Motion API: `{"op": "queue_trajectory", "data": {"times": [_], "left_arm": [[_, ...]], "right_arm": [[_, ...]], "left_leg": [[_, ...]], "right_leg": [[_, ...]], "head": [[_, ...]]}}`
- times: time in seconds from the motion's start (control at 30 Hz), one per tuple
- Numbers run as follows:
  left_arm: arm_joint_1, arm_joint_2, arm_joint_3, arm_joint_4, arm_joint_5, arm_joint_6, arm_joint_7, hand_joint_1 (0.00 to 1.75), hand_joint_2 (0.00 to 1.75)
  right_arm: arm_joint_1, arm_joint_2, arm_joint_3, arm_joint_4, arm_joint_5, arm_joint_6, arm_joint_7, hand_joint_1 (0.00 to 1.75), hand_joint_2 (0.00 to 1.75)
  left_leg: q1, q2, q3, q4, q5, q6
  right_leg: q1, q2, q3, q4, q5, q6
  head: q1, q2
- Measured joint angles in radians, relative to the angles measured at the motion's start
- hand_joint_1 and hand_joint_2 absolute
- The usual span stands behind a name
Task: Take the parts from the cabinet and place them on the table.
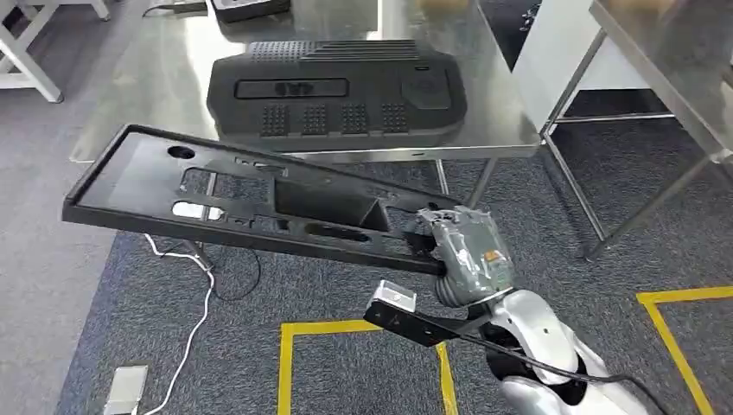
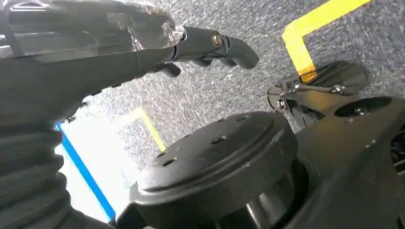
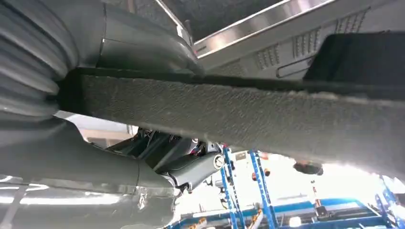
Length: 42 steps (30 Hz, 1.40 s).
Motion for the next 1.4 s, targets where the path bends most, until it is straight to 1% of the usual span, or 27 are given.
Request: {"op": "queue_trajectory", "data": {"times": [0.07, 0.1, 0.13, 0.2, 0.23, 0.27, 0.3, 0.37, 0.43, 0.47, 0.53, 0.57, 0.6, 0.67, 0.73, 0.77, 0.8, 0.87, 0.97, 1.0, 1.1, 1.13, 1.17, 1.23, 1.27, 1.3, 1.4], "left_arm": [[0.001, 0.0, 0.0, 0.0, 0.0, 0.0, 0.0, 0.0, 1.75], [0.002, 0.0, 0.0, 0.0, 0.0, 0.0, 0.0, 0.0, 1.75], [0.003, 0.0, 0.0, 0.0, 0.0, 0.0, 0.0, 0.0, 1.75], [0.003, 0.0, -0.001, 0.0, 0.0, 0.0, 0.0, 0.0, 1.75], [0.004, -0.003, -0.001, 0.0, -0.001, 0.0, 0.0, 0.0, 1.75], [0.007, -0.005, -0.001, 0.0, -0.001, 0.0, 0.0, 0.0, 1.75], [0.004, -0.005, -0.001, 0.0, -0.001, -0.001, 0.0, 0.0, 1.75], [0.003, -0.006, -0.002, 0.0, -0.002, -0.002, 0.0, 0.0, 1.75], [-0.001, -0.002, -0.002, 0.0, -0.004, -0.002, 0.001, 0.0, 1.75], [-0.001, -0.003, -0.002, 0.0, -0.005, -0.002, 0.001, 0.0, 1.75], [-0.003, -0.003, -0.002, 0.0, -0.005, -0.002, 0.001, 0.0, 1.75], [-0.002, -0.003, -0.002, 0.0, -0.003, -0.002, 0.001, 0.0, 1.75], [-0.003, 0.0, -0.002, 0.0, -0.002, -0.003, -0.002, 0.0, 1.75], [-0.004, 0.001, -0.001, 0.0, -0.002, -0.003, -0.003, 0.0, 1.75], [-0.003, 0.002, -0.001, 0.0, -0.005, -0.003, -0.003, 0.0, 1.75], [0.003, 0.0, -0.002, 0.0, -0.008, -0.003, -0.002, 0.0, 1.75], [0.004, 0.001, -0.003, 0.0, -0.01, -0.003, -0.002, 0.0, 1.75], [0.001, 0.001, -0.004, 0.0, -0.012, -0.003, -0.001, 0.0, 1.75], [-0.003, 0.0, -0.005, 0.0, -0.019, -0.001, -0.001, 0.0, 1.75], [-0.002, 0.0, -0.005, 0.0, -0.02, 0.0, -0.001, 0.0, 1.75], [-0.002, 0.0, -0.006, 0.0, -0.021, 0.0, 0.0, 0.0, 1.75], [-0.002, -0.001, -0.006, 0.0, -0.021, 0.0, 0.0, 0.0, 1.75], [-0.002, -0.001, -0.006, 0.0, -0.021, -0.002, 0.001, 0.0, 1.75], [-0.002, -0.001, -0.007, 0.0, -0.021, -0.003, 0.001, 0.0, 1.75], [-0.002, -0.002, -0.007, 0.0, -0.02, -0.003, 0.001, 0.0, 1.75], [0.0, -0.007, -0.007, 0.0, -0.019, -0.004, 0.001, 0.0, 1.75], [-0.003, -0.007, -0.007, 0.0, -0.016, -0.005, 0.001, 0.0, 1.75]], "right_arm": [[0.004, 0.0, 0.0, 0.001, 0.0, 0.0, 0.0, 1.75, 1.75], [0.004, 0.0, 0.0, 0.003, 0.0, 0.0, 0.0, 1.75, 1.75], [0.005, 0.0, 0.0, 0.004, 0.0, 0.0, 0.0, 1.75, 1.75], [0.004, 0.0, 0.0, 0.003, 0.0, 0.0, 0.0, 1.75, 1.75], [0.006, 0.0, 0.0, 0.004, 0.0, 0.0, 0.0, 1.75, 1.75], [0.008, 0.0, 0.001, 0.006, -0.001, 0.001, 0.0, 1.75, 1.75], [0.008, 0.0, 0.0, 0.006, -0.001, 0.0, 0.0, 1.75, 1.75], [0.008, 0.0, 0.0, 0.006, 0.0, 0.0, 0.001, 1.75, 1.75], [0.008, 0.0, -0.002, 0.006, 0.001, 0.0, 0.0, 1.75, 1.75], [0.009, 0.001, -0.004, 0.006, 0.002, 0.0, 0.0, 1.75, 1.75], [0.008, 0.001, -0.005, 0.006, 0.002, 0.0, 0.0, 1.75, 1.75], [0.009, 0.001, -0.005, 0.006, 0.002, 0.0, 0.0, 1.75, 1.75], [0.011, 0.002, -0.005, 0.006, 0.002, 0.0, 0.0, 1.75, 1.75], [0.014, 0.002, -0.005, 0.006, 0.003, 0.0, 0.0, 1.75, 1.75], [0.015, 0.003, -0.005, 0.006, 0.006, 0.0, 0.0, 1.75, 1.75], [0.017, 0.003, -0.006, 0.006, 0.008, 0.0, 0.0, 1.75, 1.75], [0.017, 0.003, -0.006, 0.006, 0.009, -0.002, 0.0, 1.75, 1.75], [0.023, 0.003, -0.009, 0.006, 0.015, -0.005, 0.002, 1.75, 1.75], [0.034, 0.003, -0.019, 0.005, 0.028, -0.01, 0.005, 1.75, 1.75], [0.035, 0.003, -0.022, 0.005, 0.03, -0.015, 0.005, 1.75, 1.75], [0.05, 0.003, -0.023, 0.005, 0.031, -0.026, 0.006, 1.75, 1.75], [0.054, 0.003, -0.024, 0.005, 0.031, -0.026, 0.007, 1.75, 1.75], [0.058, 0.003, -0.024, 0.005, 0.031, -0.027, 0.007, 1.75, 1.75], [0.06, 0.003, -0.024, 0.005, 0.033, -0.028, 0.006, 1.75, 1.75], [0.06, 0.003, -0.024, 0.005, 0.035, -0.031, 0.006, 1.75, 1.75], [0.062, 0.004, -0.024, 0.006, 0.035, -0.033, 0.005, 1.75, 1.75], [0.059, 0.004, -0.025, 0.006, 0.039, -0.036, 0.003, 1.75, 1.75]], "left_leg": [[-0.003, 0.0, 0.013, 0.0, -0.014, 0.005], [-0.005, 0.0, 0.024, 0.0, -0.022, 0.005], [-0.006, -0.001, 0.037, 0.0, -0.03, 0.005], [-0.011, -0.004, 0.073, 0.0, -0.054, 0.003], [-0.01, -0.004, 0.088, -0.002, -0.065, 0.002], [-0.01, -0.003, 0.079, -0.009, -0.067, -0.002], [-0.008, -0.003, 0.077, -0.005, -0.07, -0.012], [-0.002, 0.002, 0.077, -0.013, -0.073, -0.02], [-0.009, 0.003, 0.095, -0.019, -0.089, -0.03], [-0.01, 0.006, 0.087, 0.016, -0.096, -0.037], [0.0, 0.006, 0.008, 0.148, -0.139, -0.048], [0.005, 0.006, -0.056, 0.241, -0.161, -0.056], [0.008, 0.006, -0.096, 0.288, -0.157, -0.06], [0.009, 0.006, -0.1, 0.235, -0.068, -0.068], [0.012, 0.007, -0.053, 0.084, 0.052, -0.073], [0.007, 0.006, -0.044, 0.077, 0.041, -0.074], [0.0, 0.006, -0.041, 0.064, 0.05, -0.067], [-0.001, 0.006, -0.03, 0.047, 0.022, -0.045], [0.009, 0.004, -0.01, 0.009, 0.002, -0.022], [0.009, 0.005, -0.005, 0.006, -0.001, -0.018], [0.003, 0.006, 0.012, 0.005, -0.015, -0.004], [0.0, 0.005, 0.02, 0.005, -0.021, -0.003], [-0.003, 0.004, 0.034, 0.005, -0.031, -0.003], [-0.007, 0.002, 0.063, 0.005, -0.05, -0.003], [-0.008, 0.003, 0.078, 0.004, -0.061, -0.004], [-0.009, 0.003, 0.07, -0.002, -0.065, -0.009], [-0.004, 0.008, 0.068, -0.01, -0.07, -0.025]], "right_leg": [[0.0, 0.0, -0.107, 0.15, -0.028, 0.001], [0.0, 0.0, -0.138, 0.17, -0.005, -0.002], [0.002, 0.0, -0.144, 0.146, 0.039, -0.005], [0.012, 0.002, -0.105, -0.021, 0.186, -0.023], [0.015, 0.004, -0.087, -0.06, 0.197, -0.032], [0.021, 0.003, -0.088, -0.048, 0.194, -0.036], [0.027, 0.001, -0.081, -0.075, 0.196, -0.04], [0.031, 0.002, -0.077, -0.085, 0.178, -0.04], [0.009, 0.004, -0.032, -0.145, 0.155, -0.043], [0.008, 0.004, -0.017, -0.157, 0.154, -0.045], [0.006, 0.0, 0.0, -0.162, 0.147, -0.048], [0.005, -0.001, 0.008, -0.162, 0.138, -0.048], [0.004, -0.002, 0.017, -0.161, 0.13, -0.047], [-0.003, -0.001, 0.046, -0.161, 0.112, -0.04], [-0.01, 0.0, 0.077, -0.16, 0.09, -0.031], [-0.011, 0.001, 0.087, -0.168, 0.081, -0.024], [-0.004, 0.004, 0.087, -0.158, 0.079, -0.016], [-0.005, 0.004, 0.078, -0.163, 0.08, -0.009], [-0.004, 0.001, 0.069, -0.139, 0.056, 0.009], [-0.003, 0.001, 0.038, -0.086, 0.037, 0.009], [0.0, 0.001, -0.119, 0.154, -0.02, 0.007], [0.001, 0.001, -0.147, 0.175, -0.003, 0.004], [0.004, 0.001, -0.152, 0.143, 0.052, -0.003], [0.013, 0.002, -0.109, -0.013, 0.179, -0.021], [0.02, 0.004, -0.084, -0.071, 0.201, -0.032], [0.024, 0.004, -0.085, -0.061, 0.195, -0.037], [0.033, 0.004, -0.065, -0.113, 0.162, -0.043]], "head": [[0.011, 0.0], [0.016, 0.0], [0.019, 0.0], [0.03, 0.0], [0.032, 0.0], [0.023, 0.0], [0.025, 0.0], [0.03, 0.0], [0.037, 0.0], [0.024, 0.0], [0.007, 0.0], [0.004, 0.0], [-0.002, 0.0], [-0.009, 0.0], [-0.023, 0.0], [-0.027, 0.0], [-0.036, 0.0], [-0.034, 0.0], [-0.017, 0.0], [-0.006, 0.0], [0.015, 0.0], [0.018, 0.0], [0.022, 0.0], [0.03, 0.0], [0.033, 0.0], [0.022, 0.0], [0.029, 0.0]]}}
